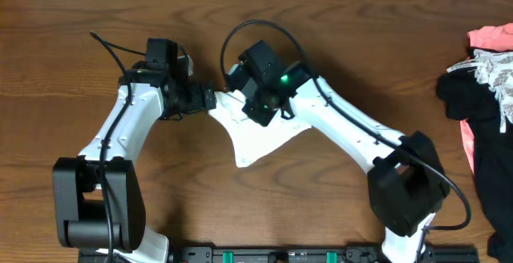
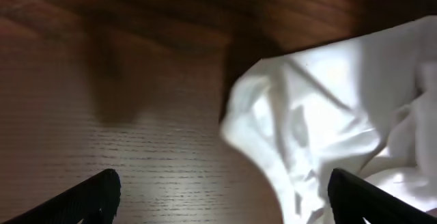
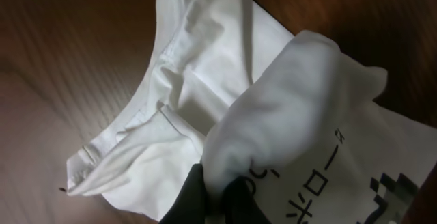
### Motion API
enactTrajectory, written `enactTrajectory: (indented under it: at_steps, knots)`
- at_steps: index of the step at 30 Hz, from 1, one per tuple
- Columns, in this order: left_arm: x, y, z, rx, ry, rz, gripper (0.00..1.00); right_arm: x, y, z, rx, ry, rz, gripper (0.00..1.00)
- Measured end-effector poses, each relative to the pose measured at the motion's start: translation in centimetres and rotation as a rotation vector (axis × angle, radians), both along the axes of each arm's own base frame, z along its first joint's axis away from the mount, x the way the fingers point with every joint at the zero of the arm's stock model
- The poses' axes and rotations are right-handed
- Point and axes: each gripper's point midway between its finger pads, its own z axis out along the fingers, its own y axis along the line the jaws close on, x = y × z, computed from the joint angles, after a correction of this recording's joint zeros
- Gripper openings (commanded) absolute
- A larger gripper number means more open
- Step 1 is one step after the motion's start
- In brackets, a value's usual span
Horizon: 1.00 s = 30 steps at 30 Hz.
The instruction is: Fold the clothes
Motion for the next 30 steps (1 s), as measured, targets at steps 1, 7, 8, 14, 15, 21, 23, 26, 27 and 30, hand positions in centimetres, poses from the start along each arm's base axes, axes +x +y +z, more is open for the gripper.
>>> enactTrajectory:
  at_steps: [1,7,8,14,15,21,23,26,27,30]
  knots:
    - [0.0,0.0,0.0,0.0,0.0,0.0,0.97,-0.2,0.3,0.0,0.003,0.001,0.004,0.01]
    - [0.1,0.0,0.0,0.0,-0.005,0.0,0.97,-0.6,0.8,-0.1,0.01,0.011,-0.001,0.01]
    - [0.1,0.0,0.0,0.001,-0.006,0.0,0.97,-0.6,0.8,-0.1,0.011,0.012,-0.004,0.01]
    - [0.2,0.0,0.0,0.001,-0.007,0.001,0.97,-0.8,0.9,-0.2,0.013,0.023,-0.018,0.01]
    - [0.2,0.1,0.0,0.001,-0.007,0.002,0.97,-0.9,1.1,-0.3,0.015,0.025,-0.017,0.01]
    - [0.4,1.3,0.0,0.002,-0.007,0.035,0.97,-2.2,2.3,-0.2,0.027,0.041,0.009,0.01]
    - [0.4,1.6,0.0,0.002,-0.007,0.044,0.97,-2.7,2.7,-0.2,0.029,0.045,0.02,0.01]
    - [0.5,1.8,0.1,0.002,-0.009,0.049,0.96,-3.2,3.2,-0.2,0.031,0.047,0.034,0.01]
    - [0.5,1.8,0.1,0.002,-0.01,0.049,0.96,-3.3,3.3,-0.2,0.032,0.048,0.037,0.01]
    - [0.7,1.8,0.1,0.003,-0.018,0.05,0.91,-3.5,3.5,-0.2,0.034,0.05,0.042,0.01]
